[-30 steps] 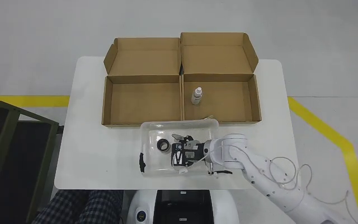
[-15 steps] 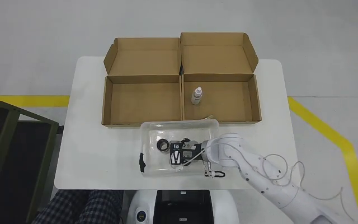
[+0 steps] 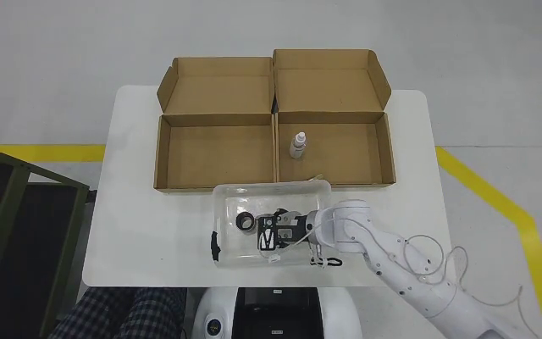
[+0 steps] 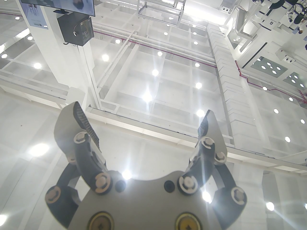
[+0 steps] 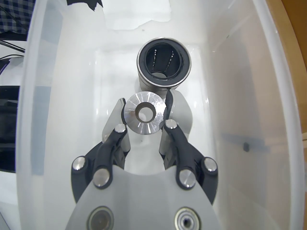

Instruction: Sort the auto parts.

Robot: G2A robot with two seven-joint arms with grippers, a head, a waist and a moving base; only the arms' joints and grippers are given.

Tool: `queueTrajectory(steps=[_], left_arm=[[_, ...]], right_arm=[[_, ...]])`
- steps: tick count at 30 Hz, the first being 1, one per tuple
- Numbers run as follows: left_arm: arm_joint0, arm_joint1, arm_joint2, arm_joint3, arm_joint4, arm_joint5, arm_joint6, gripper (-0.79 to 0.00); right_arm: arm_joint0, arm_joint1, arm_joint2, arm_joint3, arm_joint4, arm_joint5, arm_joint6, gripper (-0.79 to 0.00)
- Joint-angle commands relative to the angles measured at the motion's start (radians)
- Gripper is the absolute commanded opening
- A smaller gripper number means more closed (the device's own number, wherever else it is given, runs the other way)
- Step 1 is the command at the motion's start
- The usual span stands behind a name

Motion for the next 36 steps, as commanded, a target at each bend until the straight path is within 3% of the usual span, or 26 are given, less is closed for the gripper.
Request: queueTrajectory(steps=[1, 19, 36], left_arm=[[0.0, 0.0, 0.0, 0.0, 0.0, 0.0, 0.0, 0.0], [0.0, 0.0, 0.0, 0.0, 0.0, 0.0, 0.0, 0.0], [0.0, 0.0, 0.0, 0.0, 0.0, 0.0, 0.0, 0.0]], right_arm=[[-0.005, 0.004, 0.015, -0.019, 0.001, -0.007, 0.009, -0.785], [-0.054, 0.038, 0.197, -0.217, 0.072, -0.009, -0.043, -0.785], [-0.015, 0.026, 0.301, -0.329, 0.088, 0.126, -0.295, -0.785]])
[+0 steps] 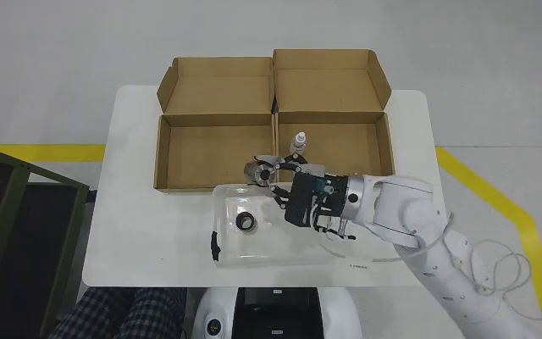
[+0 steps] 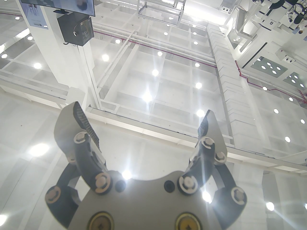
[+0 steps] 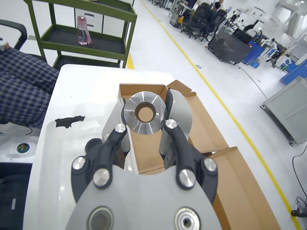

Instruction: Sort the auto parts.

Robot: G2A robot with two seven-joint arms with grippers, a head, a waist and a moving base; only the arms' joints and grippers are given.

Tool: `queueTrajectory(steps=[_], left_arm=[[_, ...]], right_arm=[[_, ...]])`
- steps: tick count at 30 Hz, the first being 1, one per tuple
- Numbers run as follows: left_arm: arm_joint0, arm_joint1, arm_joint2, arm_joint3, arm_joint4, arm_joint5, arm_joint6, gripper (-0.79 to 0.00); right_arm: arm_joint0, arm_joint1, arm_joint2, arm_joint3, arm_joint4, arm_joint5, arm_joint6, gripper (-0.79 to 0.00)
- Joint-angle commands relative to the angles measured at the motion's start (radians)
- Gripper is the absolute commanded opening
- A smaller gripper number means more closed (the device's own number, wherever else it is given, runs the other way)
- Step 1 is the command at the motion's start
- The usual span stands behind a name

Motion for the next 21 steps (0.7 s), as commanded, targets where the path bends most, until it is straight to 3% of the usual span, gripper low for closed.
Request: queueTrajectory(steps=[1, 9, 21], left_arm=[[0.0, 0.0, 0.0, 0.0, 0.0, 0.0, 0.0, 0.0], [0.0, 0.0, 0.0, 0.0, 0.0, 0.0, 0.0, 0.0], [0.0, 0.0, 0.0, 0.0, 0.0, 0.0, 0.0, 0.0]], right_arm=[[0.002, -0.003, 0.011, -0.003, 0.007, 0.026, -0.041, -0.785], [0.001, -0.009, 0.105, -0.012, 0.07, 0.144, -0.15, -0.785], [-0.016, -0.019, 0.157, -0.017, 0.111, 0.199, -0.25, -0.785]])
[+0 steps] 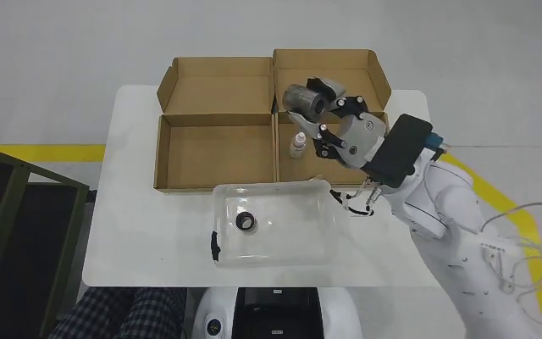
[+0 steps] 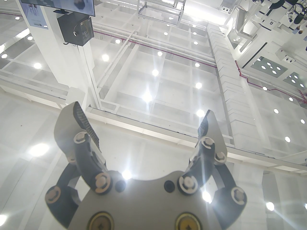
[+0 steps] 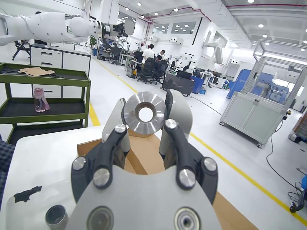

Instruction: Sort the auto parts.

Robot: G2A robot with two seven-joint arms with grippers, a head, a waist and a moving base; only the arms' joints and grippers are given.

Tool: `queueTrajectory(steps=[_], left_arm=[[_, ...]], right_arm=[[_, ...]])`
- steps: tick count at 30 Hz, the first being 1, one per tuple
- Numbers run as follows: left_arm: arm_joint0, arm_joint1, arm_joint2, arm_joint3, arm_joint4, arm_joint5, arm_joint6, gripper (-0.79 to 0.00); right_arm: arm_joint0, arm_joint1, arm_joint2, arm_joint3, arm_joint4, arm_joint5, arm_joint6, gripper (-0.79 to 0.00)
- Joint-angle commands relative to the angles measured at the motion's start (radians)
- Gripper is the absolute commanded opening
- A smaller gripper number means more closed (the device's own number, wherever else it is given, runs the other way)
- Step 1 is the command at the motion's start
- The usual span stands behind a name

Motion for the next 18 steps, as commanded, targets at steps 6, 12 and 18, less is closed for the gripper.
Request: queueTrajectory(steps=[6, 12, 18], left_arm=[[0.0, 0.0, 0.0, 0.0, 0.0, 0.0, 0.0, 0.0], [0.0, 0.0, 0.0, 0.0, 0.0, 0.0, 0.0, 0.0], [0.0, 0.0, 0.0, 0.0, 0.0, 0.0, 0.0, 0.0]], right_arm=[[-0.005, -0.005, 0.009, 0.003, -0.005, 0.012, -0.021, -0.785], [-0.012, -0.009, 0.017, 0.006, -0.009, 0.01, -0.029, -0.785], [-0.014, -0.013, 0.014, 0.011, -0.016, 0.005, -0.031, -0.785]])
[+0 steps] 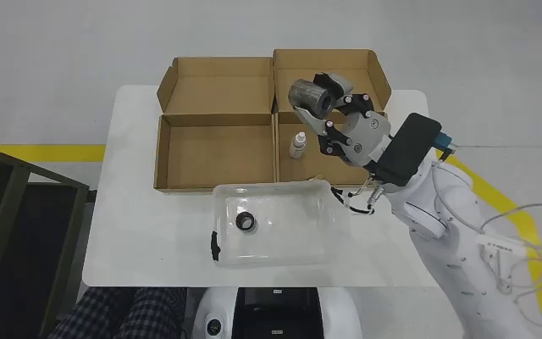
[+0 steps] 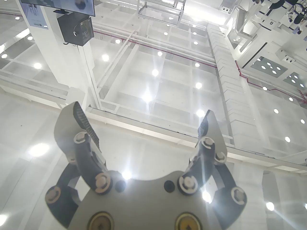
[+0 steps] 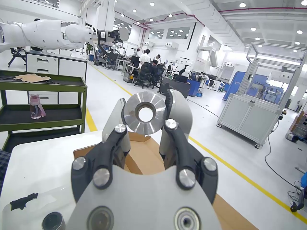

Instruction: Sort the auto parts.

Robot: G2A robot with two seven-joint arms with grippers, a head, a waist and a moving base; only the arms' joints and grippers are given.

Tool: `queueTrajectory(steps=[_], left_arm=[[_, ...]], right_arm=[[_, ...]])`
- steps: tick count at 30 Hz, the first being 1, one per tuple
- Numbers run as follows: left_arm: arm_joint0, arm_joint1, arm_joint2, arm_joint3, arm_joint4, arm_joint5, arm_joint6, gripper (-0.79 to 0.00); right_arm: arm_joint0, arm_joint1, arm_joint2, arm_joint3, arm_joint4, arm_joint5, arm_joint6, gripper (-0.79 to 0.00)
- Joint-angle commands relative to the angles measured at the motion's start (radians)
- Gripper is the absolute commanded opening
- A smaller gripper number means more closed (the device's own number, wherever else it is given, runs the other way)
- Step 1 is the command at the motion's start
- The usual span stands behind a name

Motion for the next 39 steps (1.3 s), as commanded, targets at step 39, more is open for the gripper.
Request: queueTrajectory(steps=[39], left_arm=[[0.0, 0.0, 0.0, 0.0, 0.0, 0.0, 0.0, 0.0]], right_arm=[[0.263, -0.13, -0.404, 0.471, -0.108, 0.042, 0.236, -0.785]])
